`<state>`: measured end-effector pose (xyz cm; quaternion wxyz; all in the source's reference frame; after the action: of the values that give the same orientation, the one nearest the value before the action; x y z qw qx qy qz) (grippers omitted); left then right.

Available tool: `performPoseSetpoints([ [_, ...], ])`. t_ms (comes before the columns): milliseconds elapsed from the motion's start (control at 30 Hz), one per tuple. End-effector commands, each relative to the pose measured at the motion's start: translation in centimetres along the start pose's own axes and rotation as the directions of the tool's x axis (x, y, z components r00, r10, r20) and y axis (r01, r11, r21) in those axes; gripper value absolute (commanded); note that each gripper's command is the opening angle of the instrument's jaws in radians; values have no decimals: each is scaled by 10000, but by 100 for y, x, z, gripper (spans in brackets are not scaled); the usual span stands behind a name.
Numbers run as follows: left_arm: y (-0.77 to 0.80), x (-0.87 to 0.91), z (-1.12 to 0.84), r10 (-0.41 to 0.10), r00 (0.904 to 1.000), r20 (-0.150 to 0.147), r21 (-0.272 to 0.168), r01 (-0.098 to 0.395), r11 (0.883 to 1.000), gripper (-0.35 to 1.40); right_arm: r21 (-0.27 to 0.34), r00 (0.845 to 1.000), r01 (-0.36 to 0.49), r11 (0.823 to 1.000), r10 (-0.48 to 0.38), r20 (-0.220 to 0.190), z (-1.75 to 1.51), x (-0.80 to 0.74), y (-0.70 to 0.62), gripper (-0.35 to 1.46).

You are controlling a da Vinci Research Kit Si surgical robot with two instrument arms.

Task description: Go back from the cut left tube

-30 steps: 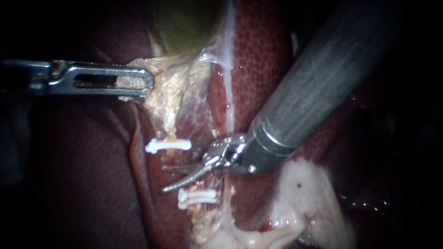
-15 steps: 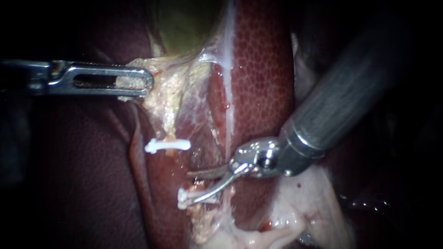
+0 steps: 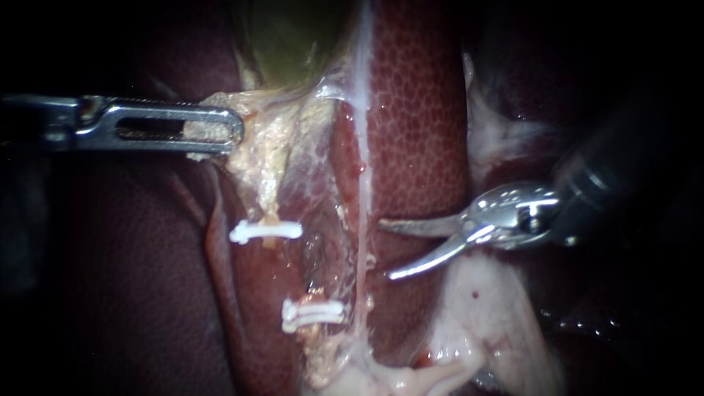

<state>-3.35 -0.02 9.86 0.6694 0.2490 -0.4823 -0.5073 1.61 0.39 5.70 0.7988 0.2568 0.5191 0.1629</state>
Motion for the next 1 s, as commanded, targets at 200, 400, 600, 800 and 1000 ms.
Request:
performPoseSetpoints([
  [200, 1, 1, 2, -1, 10000, 4, -8, 1, 10000, -35, -315, 9997, 233, 9992, -233, -12, -28, 20, -3, 143],
  [400, 2, 4, 8, 13, 10000, 27, -38, -13, 10000, -35, -312, 9995, 273, 9991, -279, -177, -33, 26, -7, 143],
  [600, 6, 15, 24, 80, 9999, 95, -120, -79, 9999, -35, -311, 9995, 274, 9991, -279, -177, -33, 26, -7, 143],
  [800, 10, 27, 46, 149, 9999, 50, -118, -149, 9998, -35, -282, 9994, 276, 9992, -281, -181, -33, 26, -8, 143],
  [1000, 14, 37, 69, 219, 9997, -93, -62, -219, 9997, -35, -252, 9994, 278, 9993, -283, -184, -33, 26, -8, 143],
])
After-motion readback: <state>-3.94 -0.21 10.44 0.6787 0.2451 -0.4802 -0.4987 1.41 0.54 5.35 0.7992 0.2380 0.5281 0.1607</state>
